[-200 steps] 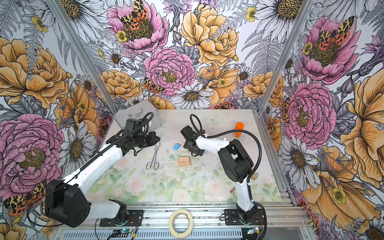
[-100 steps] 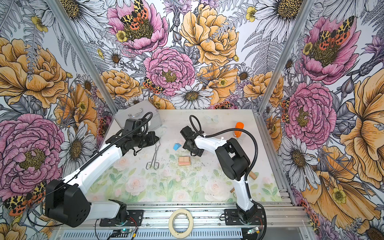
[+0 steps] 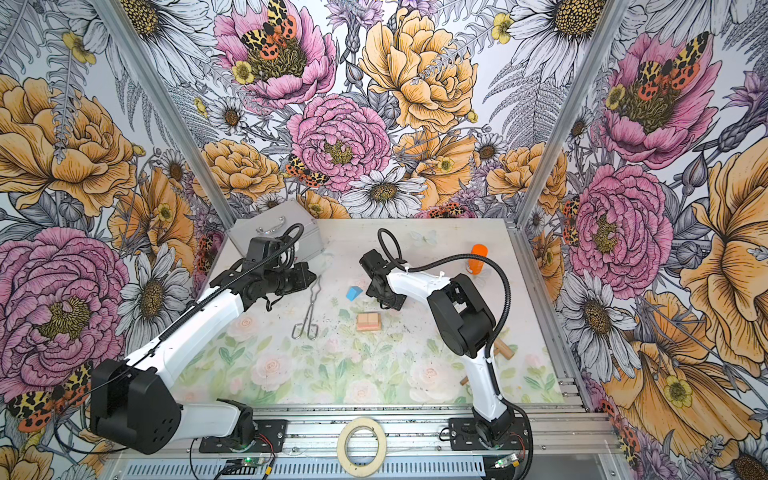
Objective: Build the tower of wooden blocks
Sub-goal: 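Lower the right gripper around the dark brown block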
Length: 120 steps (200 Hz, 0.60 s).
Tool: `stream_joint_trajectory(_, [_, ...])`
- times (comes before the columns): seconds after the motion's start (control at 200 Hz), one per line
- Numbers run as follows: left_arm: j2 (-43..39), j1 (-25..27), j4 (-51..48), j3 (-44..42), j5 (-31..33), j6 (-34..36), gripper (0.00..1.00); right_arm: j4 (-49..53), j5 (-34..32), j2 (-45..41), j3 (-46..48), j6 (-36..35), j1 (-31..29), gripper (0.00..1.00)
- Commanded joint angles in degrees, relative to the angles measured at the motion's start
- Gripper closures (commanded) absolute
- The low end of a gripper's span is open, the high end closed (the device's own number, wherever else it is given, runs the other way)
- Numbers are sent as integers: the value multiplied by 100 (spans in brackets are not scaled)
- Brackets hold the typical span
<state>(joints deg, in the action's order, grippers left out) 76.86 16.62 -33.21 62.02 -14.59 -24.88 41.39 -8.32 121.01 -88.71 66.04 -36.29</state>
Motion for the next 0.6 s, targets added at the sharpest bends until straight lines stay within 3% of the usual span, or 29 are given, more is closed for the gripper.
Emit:
stream_joint_trajectory(0.0, [-30, -67, 14, -76, 104, 142, 99, 396, 102, 372, 3, -103, 43, 25])
stream_joint_trajectory(0.595, [-70, -97, 25, -149, 157, 159, 99, 1031, 140, 427, 70, -664, 192, 31])
